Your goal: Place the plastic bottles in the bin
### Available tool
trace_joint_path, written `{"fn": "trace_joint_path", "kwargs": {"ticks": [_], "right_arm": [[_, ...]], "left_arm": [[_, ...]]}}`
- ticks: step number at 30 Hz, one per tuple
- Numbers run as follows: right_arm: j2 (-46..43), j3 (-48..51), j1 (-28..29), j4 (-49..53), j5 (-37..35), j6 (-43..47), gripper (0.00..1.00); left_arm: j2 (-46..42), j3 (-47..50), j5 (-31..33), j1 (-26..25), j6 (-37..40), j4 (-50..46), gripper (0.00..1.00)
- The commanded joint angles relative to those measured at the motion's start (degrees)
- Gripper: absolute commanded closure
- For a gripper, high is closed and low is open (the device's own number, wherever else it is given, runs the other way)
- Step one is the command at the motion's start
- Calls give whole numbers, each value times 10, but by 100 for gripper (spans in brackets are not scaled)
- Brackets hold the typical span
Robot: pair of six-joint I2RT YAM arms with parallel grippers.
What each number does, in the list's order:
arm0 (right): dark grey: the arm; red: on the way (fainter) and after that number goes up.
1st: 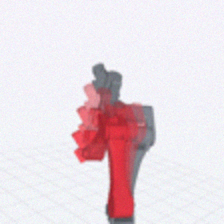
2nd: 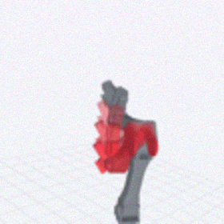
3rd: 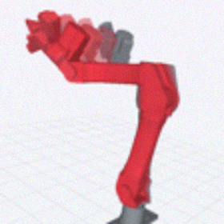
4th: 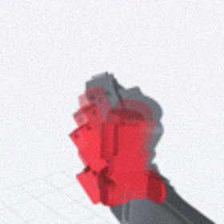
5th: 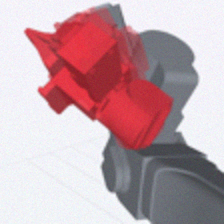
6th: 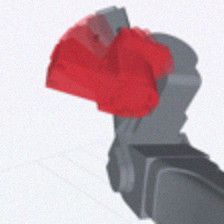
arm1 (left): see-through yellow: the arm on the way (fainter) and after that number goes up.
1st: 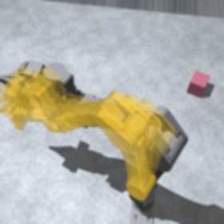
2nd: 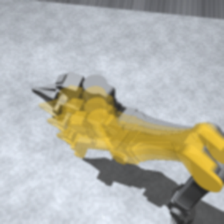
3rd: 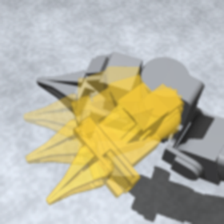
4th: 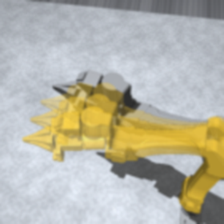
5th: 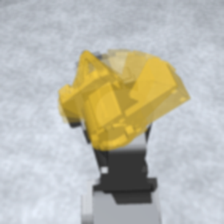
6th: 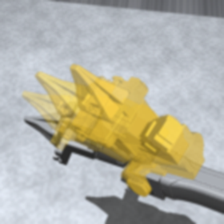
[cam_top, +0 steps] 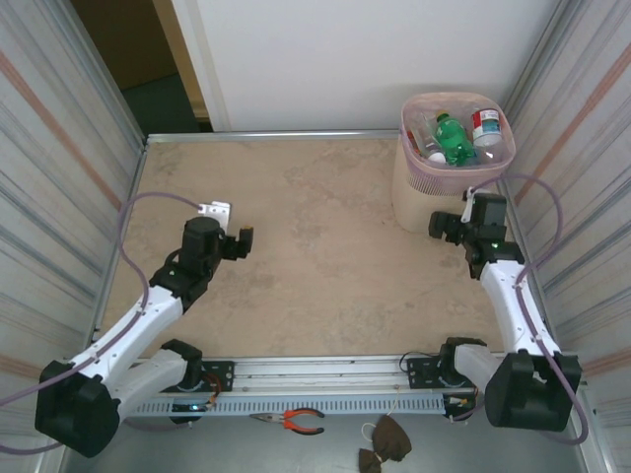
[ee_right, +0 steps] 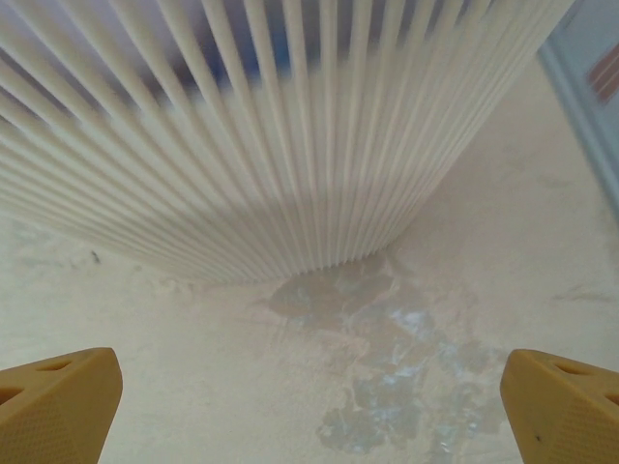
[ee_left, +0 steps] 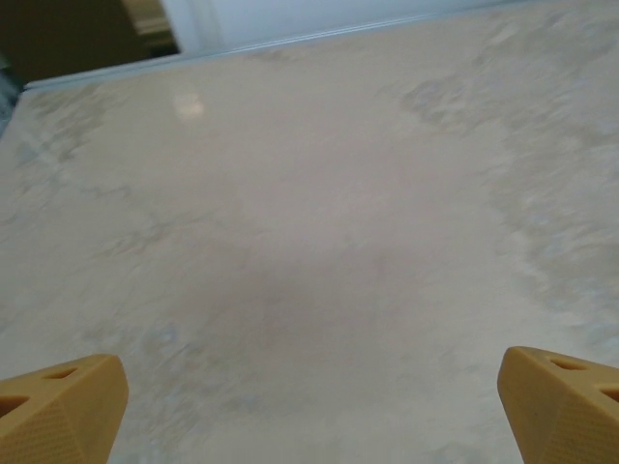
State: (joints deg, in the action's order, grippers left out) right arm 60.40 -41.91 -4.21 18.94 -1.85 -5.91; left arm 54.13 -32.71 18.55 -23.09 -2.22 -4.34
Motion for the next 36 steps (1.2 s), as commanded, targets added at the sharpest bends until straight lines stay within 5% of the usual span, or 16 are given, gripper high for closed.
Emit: {"fn": "trace_joint_path", "kwargs": {"ticks": [1,6,14,23,30,36], "right_arm": [[20,54,-4,-155,15,5,1],[67,145,-3,-339,-9,-3,1],[150,196,2,-521,-16,-15,1],[225,237,1,-699,49,1,1],[277,235,8,-741,52,11,1],[281,189,15,-659,40,15,1]], "left_arm": [[5,45,43,20,46,72,1],[31,133,35,45,128,219,1],[87,175,-65,132,119,362,1],[205,145,-163,169,115,485,1],[288,133,-204,187,104,542,1],[319,112,-250,211,94,525,1]]}}
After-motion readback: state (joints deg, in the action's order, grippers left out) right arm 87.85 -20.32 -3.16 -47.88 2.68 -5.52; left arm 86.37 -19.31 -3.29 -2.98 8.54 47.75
